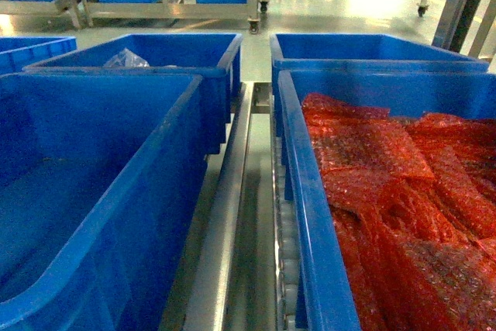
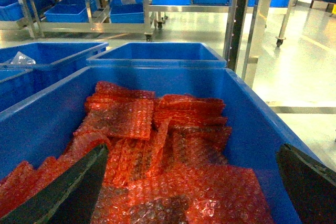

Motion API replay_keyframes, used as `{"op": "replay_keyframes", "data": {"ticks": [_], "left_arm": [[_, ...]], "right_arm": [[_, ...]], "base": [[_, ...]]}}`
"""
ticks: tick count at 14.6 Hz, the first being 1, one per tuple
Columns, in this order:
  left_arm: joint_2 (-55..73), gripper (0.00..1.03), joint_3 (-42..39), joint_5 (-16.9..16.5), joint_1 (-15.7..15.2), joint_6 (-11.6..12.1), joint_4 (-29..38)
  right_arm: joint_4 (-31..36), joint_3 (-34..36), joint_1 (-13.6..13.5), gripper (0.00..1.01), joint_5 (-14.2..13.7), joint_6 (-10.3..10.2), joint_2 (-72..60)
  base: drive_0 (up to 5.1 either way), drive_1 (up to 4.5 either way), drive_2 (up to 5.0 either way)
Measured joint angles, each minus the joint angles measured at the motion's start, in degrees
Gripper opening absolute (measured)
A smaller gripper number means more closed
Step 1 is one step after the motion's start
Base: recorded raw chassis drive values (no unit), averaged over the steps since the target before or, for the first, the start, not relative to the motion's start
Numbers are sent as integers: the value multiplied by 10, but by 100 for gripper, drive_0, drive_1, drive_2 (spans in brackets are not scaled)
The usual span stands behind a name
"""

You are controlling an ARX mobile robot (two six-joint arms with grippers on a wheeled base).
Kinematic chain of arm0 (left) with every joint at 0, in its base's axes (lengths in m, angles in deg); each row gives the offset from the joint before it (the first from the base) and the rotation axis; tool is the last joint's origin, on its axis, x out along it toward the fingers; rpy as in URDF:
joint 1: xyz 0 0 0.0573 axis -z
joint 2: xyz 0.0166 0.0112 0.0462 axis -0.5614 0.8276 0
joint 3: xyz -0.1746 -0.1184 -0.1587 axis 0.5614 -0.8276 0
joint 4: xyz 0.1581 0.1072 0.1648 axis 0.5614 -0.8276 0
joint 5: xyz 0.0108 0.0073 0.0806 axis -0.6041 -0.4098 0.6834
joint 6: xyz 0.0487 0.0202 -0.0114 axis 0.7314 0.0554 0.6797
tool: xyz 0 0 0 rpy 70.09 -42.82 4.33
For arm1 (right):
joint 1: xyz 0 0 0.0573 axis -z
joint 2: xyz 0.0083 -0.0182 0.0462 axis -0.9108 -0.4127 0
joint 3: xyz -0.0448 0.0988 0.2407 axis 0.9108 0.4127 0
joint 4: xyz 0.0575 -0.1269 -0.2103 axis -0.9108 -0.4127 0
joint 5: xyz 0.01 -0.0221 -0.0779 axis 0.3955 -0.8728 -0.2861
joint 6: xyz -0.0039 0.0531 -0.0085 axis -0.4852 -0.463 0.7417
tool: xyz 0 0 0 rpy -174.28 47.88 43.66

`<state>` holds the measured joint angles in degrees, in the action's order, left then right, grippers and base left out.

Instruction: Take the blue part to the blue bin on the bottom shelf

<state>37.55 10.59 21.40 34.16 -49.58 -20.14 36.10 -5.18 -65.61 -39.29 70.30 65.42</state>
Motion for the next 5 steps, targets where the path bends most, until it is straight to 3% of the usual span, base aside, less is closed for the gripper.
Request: {"op": "replay_keyframes", "data": {"ticks": [5], "left_arm": [[0,98,0,0,0,0,0]], "right_arm": [[0,0,0,98,0,0,0]], "base": [[0,0,0]]}}
